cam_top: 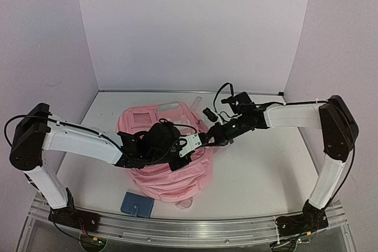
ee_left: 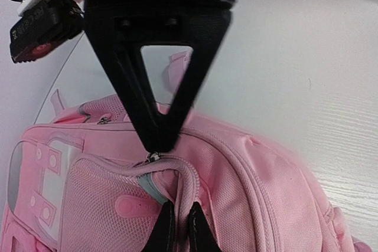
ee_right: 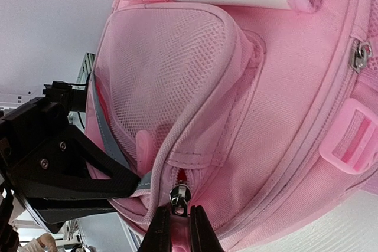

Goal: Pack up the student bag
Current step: Zip the student bag at the center of the board.

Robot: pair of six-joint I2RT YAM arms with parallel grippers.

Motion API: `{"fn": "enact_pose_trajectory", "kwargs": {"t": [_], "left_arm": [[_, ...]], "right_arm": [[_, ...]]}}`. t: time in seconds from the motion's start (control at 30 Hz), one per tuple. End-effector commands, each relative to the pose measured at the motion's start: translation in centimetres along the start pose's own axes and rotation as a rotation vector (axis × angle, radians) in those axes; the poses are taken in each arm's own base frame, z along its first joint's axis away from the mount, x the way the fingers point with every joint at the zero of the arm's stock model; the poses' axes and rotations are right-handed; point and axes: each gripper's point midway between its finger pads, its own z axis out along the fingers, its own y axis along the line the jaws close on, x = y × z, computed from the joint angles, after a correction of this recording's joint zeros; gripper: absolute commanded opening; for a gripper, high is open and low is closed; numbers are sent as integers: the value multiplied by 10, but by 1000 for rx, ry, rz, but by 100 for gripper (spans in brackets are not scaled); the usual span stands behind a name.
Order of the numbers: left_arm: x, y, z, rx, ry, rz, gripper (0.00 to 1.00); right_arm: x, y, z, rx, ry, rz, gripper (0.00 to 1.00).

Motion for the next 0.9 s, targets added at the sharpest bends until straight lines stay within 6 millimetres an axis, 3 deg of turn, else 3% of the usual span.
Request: {"fn": "enact_pose_trajectory", "kwargs": {"t": [0.0,0.17,0.27,0.37,0.5,0.63,0.73,0.87], "left_arm": [[-25,1,-18,62,-13,-143,6],[-35,25,-34,61,12,-368,55],[-45,53,-53,69,-13,-567,72],[-31,94,-67,21,24,-758,79],[12,134,-86,-81,95,-1016,90],[67,157,-99,-121,148,-1251,92],[107,171,-105,-160,184,-1374,93],[142,185,-111,-255,215,-1442,93]], "right_arm": [[-66,-43,-40,248,-257,-46,29],[-79,-50,-80,436,-397,-20,51],[-83,-41,-94,455,-445,-21,57],[-89,-29,-100,450,-486,-28,61],[-97,-24,-89,420,-495,-39,69],[-106,-15,-59,366,-460,-76,69],[-115,-4,-40,323,-439,-108,61],[-128,2,-18,268,-430,-139,53]]}}
